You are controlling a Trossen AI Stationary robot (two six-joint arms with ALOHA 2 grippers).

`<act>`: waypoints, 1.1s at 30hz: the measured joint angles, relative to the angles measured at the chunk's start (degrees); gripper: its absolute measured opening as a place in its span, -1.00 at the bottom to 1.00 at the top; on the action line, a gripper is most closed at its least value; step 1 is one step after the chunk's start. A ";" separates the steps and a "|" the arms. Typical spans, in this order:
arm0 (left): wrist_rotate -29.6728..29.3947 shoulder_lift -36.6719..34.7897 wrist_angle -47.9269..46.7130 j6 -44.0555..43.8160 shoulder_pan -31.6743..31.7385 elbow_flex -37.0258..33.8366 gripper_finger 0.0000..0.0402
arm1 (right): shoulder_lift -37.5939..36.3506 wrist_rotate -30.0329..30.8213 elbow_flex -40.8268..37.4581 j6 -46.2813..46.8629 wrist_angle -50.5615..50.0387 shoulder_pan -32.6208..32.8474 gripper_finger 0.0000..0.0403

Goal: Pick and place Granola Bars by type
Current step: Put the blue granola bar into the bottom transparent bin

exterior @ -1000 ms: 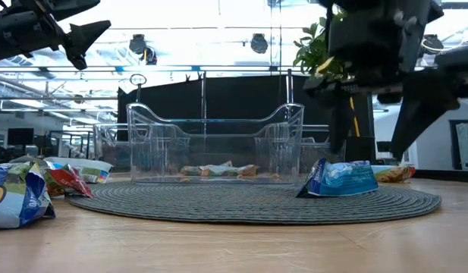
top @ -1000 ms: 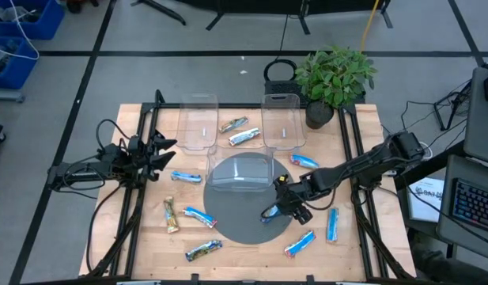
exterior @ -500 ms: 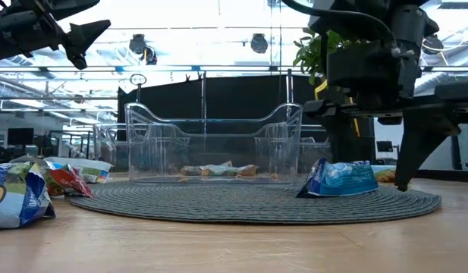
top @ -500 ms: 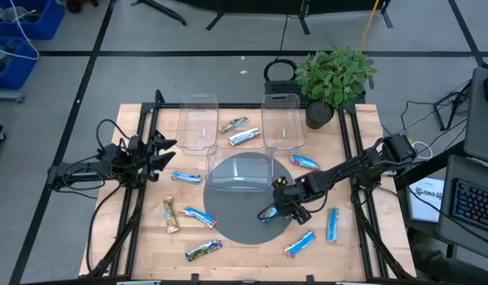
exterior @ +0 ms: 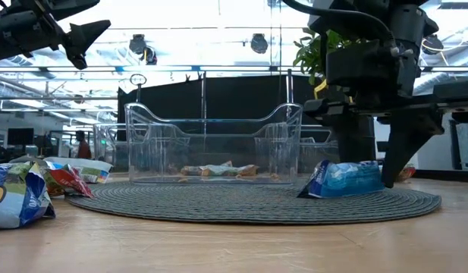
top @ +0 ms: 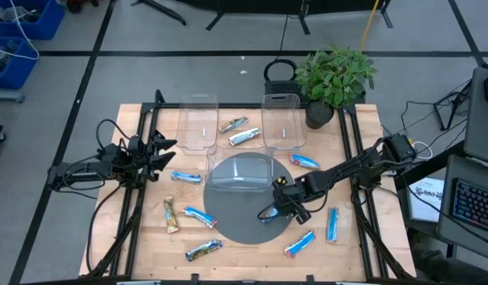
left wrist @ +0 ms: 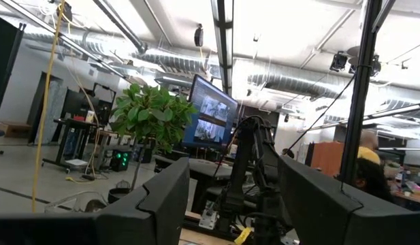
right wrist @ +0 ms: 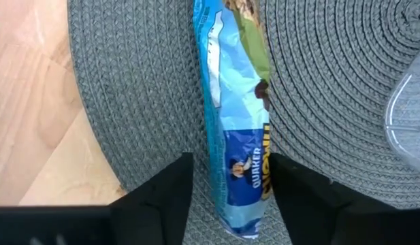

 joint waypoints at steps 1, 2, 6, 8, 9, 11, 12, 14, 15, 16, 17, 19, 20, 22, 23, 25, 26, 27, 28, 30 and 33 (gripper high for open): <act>0.00 0.00 0.00 0.00 0.00 0.00 0.12 | 0.00 0.00 0.00 0.00 0.00 0.00 -0.15; 0.00 -0.01 0.00 0.00 0.02 0.00 0.12 | 0.00 0.00 0.00 0.00 0.00 0.00 -0.19; 0.00 0.00 0.00 0.00 0.01 0.00 0.12 | 0.00 0.00 0.00 0.00 0.00 0.00 -0.33; 0.00 -0.01 0.00 0.00 0.02 0.00 0.12 | 0.00 0.00 0.00 0.00 0.00 0.00 -0.39; 0.00 -0.01 0.00 0.00 0.00 0.00 0.12 | 0.00 0.00 0.00 0.00 0.00 0.00 -0.42; 0.00 0.00 0.00 0.00 0.00 0.00 0.12 | 0.00 0.00 0.00 0.00 0.00 0.00 -0.49; 0.00 0.01 0.00 0.00 0.02 0.00 0.12 | 0.00 0.00 0.01 0.00 0.00 0.00 -0.52; 0.00 0.01 0.00 0.00 0.01 0.00 0.12 | 0.00 0.00 0.02 0.00 -0.04 0.00 -0.60; 0.00 0.01 0.00 0.00 0.02 0.00 0.12 | 0.00 0.00 0.02 0.00 -0.14 0.00 -0.64; 0.00 -0.01 0.00 0.00 0.01 0.00 0.12 | -0.02 -0.02 0.03 0.00 -0.36 0.00 -0.68; 0.00 -0.01 0.00 0.00 0.02 0.00 0.12 | -0.17 -0.10 0.04 0.01 -0.78 0.03 -0.73; 0.00 0.00 0.00 0.00 0.00 0.00 0.12 | -0.55 -0.42 0.04 0.26 -1.78 0.11 -0.84; 0.00 0.00 0.00 0.00 0.00 0.00 0.12 | -0.59 -0.98 0.04 0.46 -2.09 0.11 -0.89; 0.01 0.00 -0.02 0.00 0.00 0.00 0.12 | -1.33 -1.46 0.04 0.48 -3.48 0.13 -0.95; 0.00 -0.01 -0.02 0.00 0.00 0.00 0.12 | -1.81 -1.49 0.04 0.69 -4.12 0.13 -0.96; 0.02 -0.01 -0.02 0.00 0.01 0.00 0.12 | -3.10 -0.89 0.04 1.34 -5.34 0.13 -0.95; 0.02 -0.01 -0.02 0.00 0.00 0.00 0.12 | -3.93 -0.15 0.04 1.49 -5.79 0.13 -0.95; 0.02 -0.01 -0.02 0.00 0.00 0.00 0.12 | -4.93 0.08 0.04 1.67 -5.90 0.13 -0.96; 0.02 0.00 -0.02 0.00 0.01 0.00 0.12 | -6.11 0.08 0.04 1.88 -5.81 0.13 -0.96; 0.02 0.00 -0.02 0.00 0.00 0.00 0.12 | -8.80 0.19 0.04 2.16 -5.87 0.13 -0.97; 0.02 0.01 -0.04 0.00 0.00 0.00 0.12 | -12.77 0.22 0.60 3.24 -6.34 0.13 -0.98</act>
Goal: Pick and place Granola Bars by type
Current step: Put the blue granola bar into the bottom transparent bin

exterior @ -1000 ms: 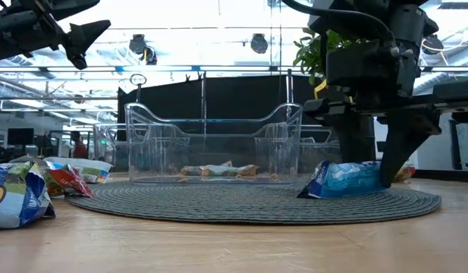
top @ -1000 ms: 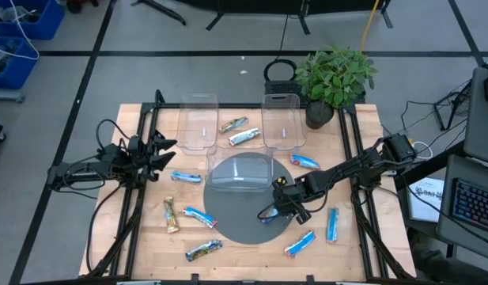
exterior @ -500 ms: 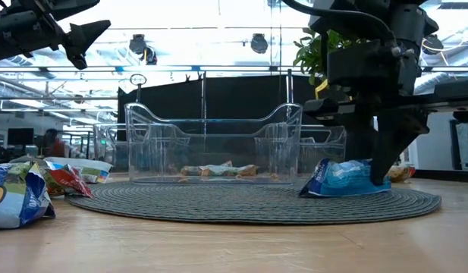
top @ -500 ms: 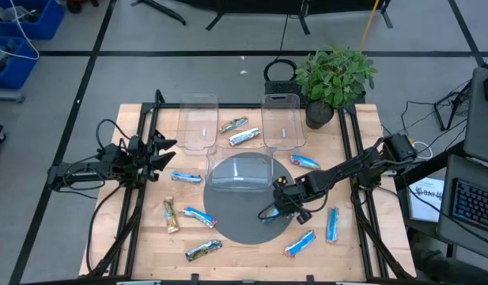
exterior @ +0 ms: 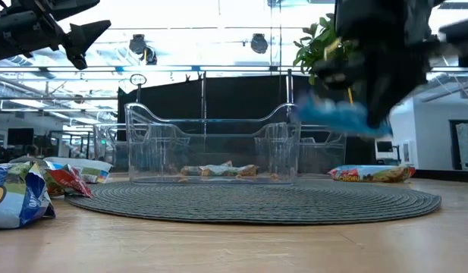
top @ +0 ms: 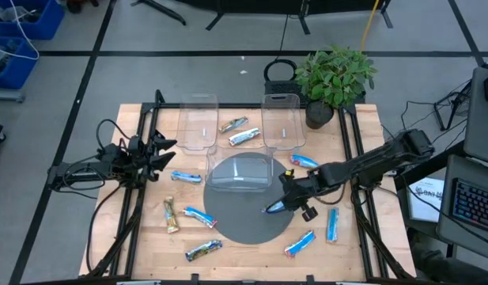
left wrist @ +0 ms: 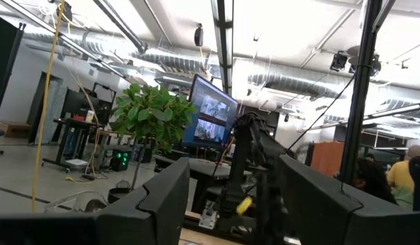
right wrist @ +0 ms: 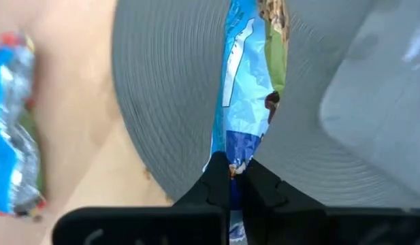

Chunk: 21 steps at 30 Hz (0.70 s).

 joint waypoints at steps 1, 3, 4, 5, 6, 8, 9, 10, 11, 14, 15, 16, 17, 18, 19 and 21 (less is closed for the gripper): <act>0.00 -0.02 0.02 0.00 0.00 0.00 0.12 | -1.23 0.12 0.42 0.14 -0.52 0.00 -0.98; 0.00 0.00 0.02 0.00 0.02 0.00 0.12 | -3.38 1.62 1.62 0.32 -1.28 0.02 -0.98; 0.00 0.00 0.02 0.00 0.00 0.00 0.12 | -4.35 2.74 2.40 0.29 -1.64 0.02 -0.98; 0.01 -0.02 0.04 0.00 0.00 0.00 0.12 | -5.25 3.69 3.31 0.28 -2.17 0.00 -0.98; 0.00 -0.02 0.04 0.00 0.01 0.00 0.12 | -5.97 4.58 4.40 0.37 -2.42 0.00 -0.99; 0.01 0.00 0.02 0.00 0.01 0.00 0.12 | -7.25 6.47 6.88 0.37 -2.04 0.00 -0.99; 0.01 -0.02 0.05 0.00 0.01 0.00 0.12 | -7.67 7.68 8.23 0.35 -1.90 0.00 -0.99; 0.00 -0.01 0.05 -0.01 0.01 0.00 0.12 | -7.95 9.03 9.70 0.28 -1.57 0.00 -0.99; 0.00 0.00 0.02 0.00 0.00 0.00 0.12 | -8.27 10.37 11.14 0.17 -0.87 0.02 -0.99; 0.00 0.00 0.04 0.00 0.02 0.00 0.12 | -8.44 14.58 15.01 -0.43 1.07 0.00 -0.99; 0.00 0.00 0.02 0.00 0.00 0.00 0.12 | -8.40 15.81 16.30 -0.85 1.95 0.00 -0.99; 0.02 -0.01 0.02 0.00 0.00 0.00 0.12 | -8.38 16.96 17.49 -1.29 2.53 0.00 -0.99; 0.00 -0.02 0.06 0.00 0.00 0.00 0.12 | -8.37 18.09 18.64 -1.57 3.10 0.00 -0.99; 0.00 0.00 0.02 0.00 0.01 0.00 0.12 | -8.37 19.14 19.77 -1.78 3.82 0.00 -0.99; 0.02 0.00 0.02 0.00 0.00 0.00 0.12 | -8.39 19.95 20.72 -1.92 4.97 0.00 -0.99; 0.01 -0.01 0.05 0.00 0.01 0.00 0.12 | -8.39 21.67 22.30 -2.62 7.30 0.00 -0.99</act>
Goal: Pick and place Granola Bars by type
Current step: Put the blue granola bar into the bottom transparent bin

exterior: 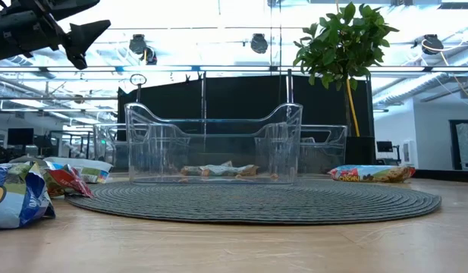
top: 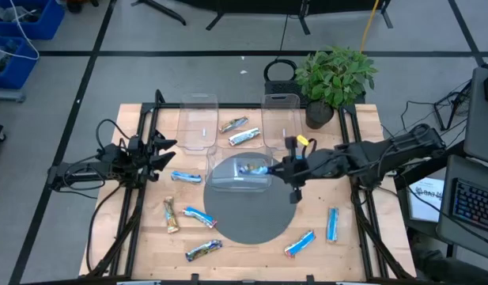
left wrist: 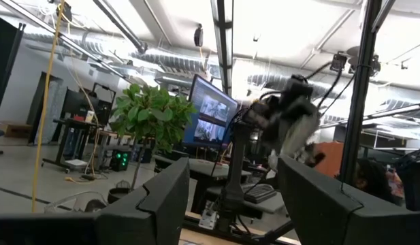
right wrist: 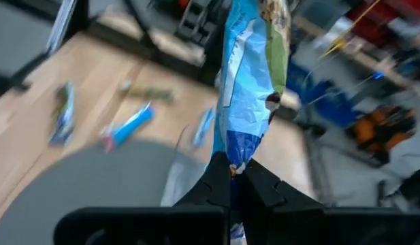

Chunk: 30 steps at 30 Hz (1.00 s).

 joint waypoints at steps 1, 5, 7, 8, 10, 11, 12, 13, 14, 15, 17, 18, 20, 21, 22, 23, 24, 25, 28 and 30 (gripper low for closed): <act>-0.01 0.01 -0.03 0.00 -0.01 0.00 0.12 | 0.00 0.75 0.58 -0.58 1.44 0.00 -0.99; 0.00 0.01 -0.03 0.00 0.00 0.00 0.12 | 0.03 0.86 2.77 -2.07 7.18 -0.04 -0.99; 0.00 0.01 -0.02 0.00 0.00 0.00 0.12 | 0.01 0.89 3.21 -2.14 10.44 -0.07 -0.99; 0.00 0.01 -0.03 0.00 0.01 0.00 0.12 | 0.01 0.98 3.22 -2.15 12.12 -0.13 -0.99; -0.01 0.01 -0.03 0.00 -0.01 0.00 0.12 | 0.04 2.49 3.22 -2.15 15.12 -0.12 -0.99; -0.01 0.01 -0.02 0.00 0.00 0.00 0.12 | 0.04 3.62 3.22 -2.15 16.37 -0.11 -0.99; -0.01 -0.01 -0.01 0.00 -0.01 0.00 0.12 | 0.04 4.78 3.22 -2.13 17.46 -0.13 -0.99; -0.01 0.01 -0.03 0.00 -0.01 0.00 0.12 | 0.04 5.82 3.22 -2.02 18.29 -0.13 -0.99; 0.01 0.01 -0.02 0.00 0.00 0.00 0.12 | 0.02 6.97 3.22 -1.59 18.87 -0.14 -0.99; 0.02 0.01 -0.01 0.00 -0.01 0.00 0.12 | 0.02 8.00 3.22 -0.90 19.17 -0.17 -0.99; -0.01 0.00 -0.03 0.00 -0.01 0.00 0.12 | 0.29 10.79 3.22 1.52 19.69 -0.17 -0.99; -0.01 0.00 -0.01 0.00 -0.01 0.00 0.12 | 0.57 12.60 3.22 3.20 19.99 -0.18 -0.99; 0.00 0.01 -0.02 0.00 -0.01 0.00 0.12 | 1.22 17.08 3.22 7.46 19.47 -0.35 -0.99; -0.01 -0.01 -0.02 0.00 0.00 0.00 0.12 | 1.53 19.18 3.22 10.05 19.24 -0.47 -0.99; -0.01 0.00 -0.01 0.00 -0.01 0.00 0.12 | 1.78 20.95 3.21 12.38 18.91 -0.67 -0.99; -0.01 0.00 -0.02 0.00 -0.01 0.00 0.12 | 2.14 22.13 3.18 14.57 18.77 -0.94 -0.99; -0.01 0.01 -0.01 0.00 -0.01 0.00 0.12 | 2.51 23.22 3.18 16.69 18.94 -1.37 -0.99; -0.01 0.01 -0.01 0.00 -0.01 0.00 0.12 | 2.86 24.11 3.18 18.65 18.87 -1.77 -0.99; -0.01 0.01 -0.01 0.00 -0.01 0.00 0.12 | 4.29 25.83 3.18 24.85 17.14 -3.22 -0.99; 0.01 0.00 -0.01 0.00 -0.01 0.00 0.12 | 5.58 26.04 3.18 29.81 15.50 -4.62 -0.99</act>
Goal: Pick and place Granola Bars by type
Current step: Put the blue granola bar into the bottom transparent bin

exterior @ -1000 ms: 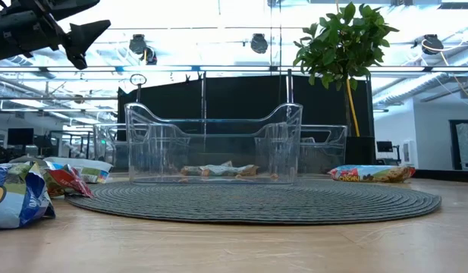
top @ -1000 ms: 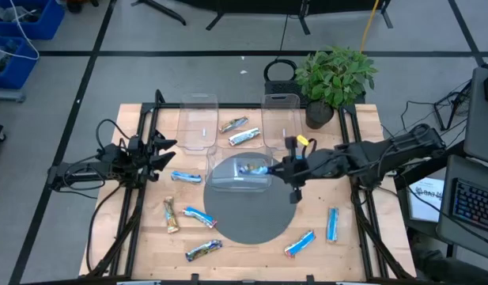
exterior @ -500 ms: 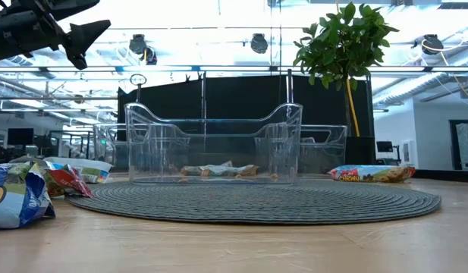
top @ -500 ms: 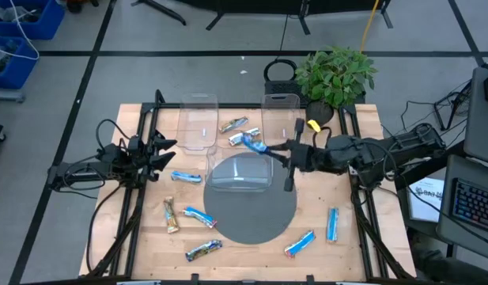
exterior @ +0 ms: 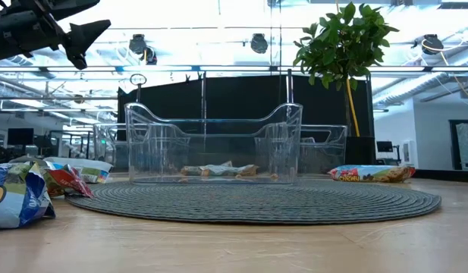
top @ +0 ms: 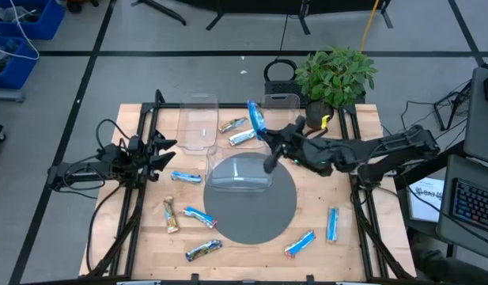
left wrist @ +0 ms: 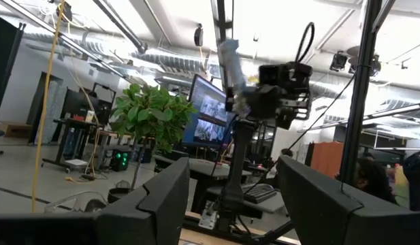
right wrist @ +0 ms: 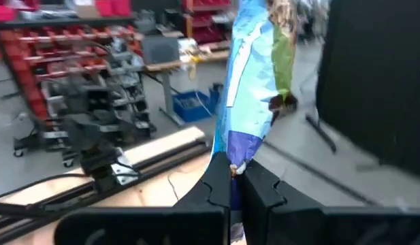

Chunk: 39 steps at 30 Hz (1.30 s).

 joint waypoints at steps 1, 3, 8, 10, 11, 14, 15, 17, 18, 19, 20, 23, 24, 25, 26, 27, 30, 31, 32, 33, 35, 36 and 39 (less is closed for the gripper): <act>-0.01 0.02 0.00 0.00 0.01 0.00 0.12 | 0.64 -0.18 0.00 2.65 -1.12 -0.70 -0.99; -0.02 0.01 -0.01 0.00 0.02 0.00 0.12 | 2.05 -1.95 0.00 7.21 -3.21 -2.33 -0.99; -0.02 0.01 0.00 0.00 0.00 0.00 0.12 | 4.23 -9.57 0.00 15.43 -8.58 -6.05 -0.99; -0.02 0.01 0.01 0.00 0.00 0.00 0.12 | 4.45 -12.03 0.00 16.35 -10.41 -7.12 -0.99; -0.02 0.02 -0.01 0.00 0.01 0.00 0.12 | 4.44 -13.14 0.00 16.54 -11.00 -7.58 -1.00; -0.02 0.02 -0.01 0.00 0.00 0.00 0.12 | 4.32 -14.70 0.02 16.94 -13.34 -8.92 -1.00; -0.02 0.00 -0.02 0.00 0.02 0.00 0.12 | 4.35 -15.02 0.38 17.73 -14.81 -9.51 -1.00; -0.02 0.01 0.00 0.00 0.00 0.00 0.12 | 4.53 -15.08 1.45 19.33 -18.55 -10.39 -1.00; -0.02 0.02 0.00 0.00 0.01 0.00 0.12 | 4.84 -15.08 2.16 19.88 -19.77 -10.89 -1.00; -0.02 0.02 0.00 0.00 0.02 0.00 0.12 | 5.20 -15.12 3.10 20.52 -21.00 -11.31 -1.00; -0.02 0.02 0.00 0.00 0.02 0.00 0.12 | 5.52 -15.19 3.92 21.29 -22.41 -11.70 -1.00; -0.02 0.02 -0.02 0.00 0.00 0.00 0.12 | 7.32 -16.49 6.64 23.92 -25.08 -12.64 -1.00; -0.01 0.00 0.00 -0.01 0.01 0.00 0.12 | 8.06 -16.66 7.68 25.01 -25.77 -12.81 -1.00; -0.02 0.00 0.01 0.00 0.01 0.00 0.12 | 8.82 -16.68 8.69 25.96 -26.65 -12.93 -1.00; -0.02 0.02 0.00 0.00 0.01 0.00 0.12 | 9.51 -16.74 9.74 26.98 -27.48 -13.10 -1.00; -0.01 0.02 -0.02 0.00 0.01 0.00 0.12 | 10.55 -16.79 10.90 28.13 -28.77 -13.19 -1.00; -0.02 0.02 0.00 0.00 0.00 0.00 0.12 | 13.79 -17.96 14.66 31.49 -33.33 -13.42 -1.00; -0.01 0.01 0.00 0.00 0.00 0.00 0.12 | 14.90 -18.18 15.93 32.39 -34.53 -13.44 -1.00; 0.00 0.00 0.02 0.00 0.02 0.00 0.12 | 15.94 -18.20 17.15 33.28 -35.65 -13.44 -1.00; -0.02 0.00 0.00 0.00 0.02 0.00 0.12 | 16.87 -18.18 18.23 34.16 -36.52 -13.41 -1.00; -0.02 0.00 0.00 0.00 0.00 0.00 0.12 | 18.46 -18.23 20.04 35.80 -37.67 -13.29 -1.00; -0.01 0.00 0.00 0.00 0.01 0.00 0.12 | 19.35 -18.21 20.74 36.64 -38.30 -13.06 -1.00; -0.02 0.00 0.00 0.00 0.00 0.00 0.12 | 21.61 -18.66 22.06 39.41 -40.15 -12.86 -1.00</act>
